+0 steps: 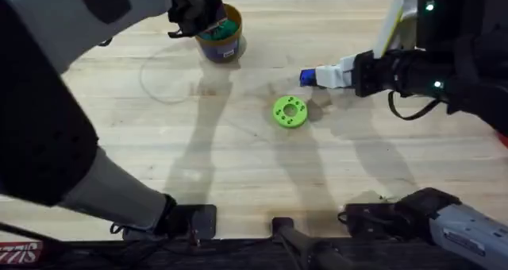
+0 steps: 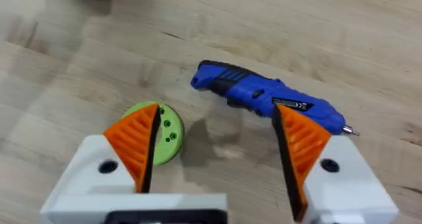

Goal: Pick up the gripper from the table and insert it into the empty holder that is missing its gripper. Then pick up a screw, insert it into the mounting hole, and use the screwdriver to tighten it. Finally, clean up the table by picking up the vegetable and placing it into the bucket.

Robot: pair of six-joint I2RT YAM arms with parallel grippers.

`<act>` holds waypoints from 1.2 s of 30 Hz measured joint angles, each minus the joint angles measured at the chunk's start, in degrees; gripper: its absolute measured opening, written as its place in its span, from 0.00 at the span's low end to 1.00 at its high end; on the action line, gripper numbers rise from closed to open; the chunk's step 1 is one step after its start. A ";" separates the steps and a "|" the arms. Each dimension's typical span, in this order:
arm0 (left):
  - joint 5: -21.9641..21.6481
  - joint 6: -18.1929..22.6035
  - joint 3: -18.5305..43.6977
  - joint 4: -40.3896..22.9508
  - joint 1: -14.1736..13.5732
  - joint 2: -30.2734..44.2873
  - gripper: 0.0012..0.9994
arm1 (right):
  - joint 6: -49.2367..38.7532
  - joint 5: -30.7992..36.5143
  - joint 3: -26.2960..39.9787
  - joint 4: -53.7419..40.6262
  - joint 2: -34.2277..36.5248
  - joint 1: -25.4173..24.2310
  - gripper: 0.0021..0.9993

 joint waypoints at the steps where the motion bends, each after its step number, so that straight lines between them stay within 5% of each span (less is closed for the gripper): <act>1: -0.13 0.21 0.00 -0.03 0.00 0.40 0.15 | 0.00 0.00 0.00 0.02 0.00 0.00 0.95; 5: -0.49 0.27 0.00 0.42 -0.02 0.41 0.79 | 0.00 -0.04 0.00 -0.01 0.00 0.00 0.95; 7: -0.59 0.29 0.02 0.49 -0.04 -0.12 0.97 | 0.00 -0.27 0.00 -0.66 0.00 0.00 0.95; 14: -1.31 2.92 0.02 -4.55 0.04 -7.15 0.99 | -0.01 -0.84 0.01 -1.69 -0.45 0.00 0.95; 26: 0.35 13.59 0.30 -34.04 0.04 -32.76 0.99 | 0.16 -1.29 4.00 -8.36 -15.78 0.00 0.95; 36: 0.61 16.68 0.30 -36.60 0.04 -37.00 0.99 | 1.66 -1.31 4.00 -8.92 -18.78 0.00 0.95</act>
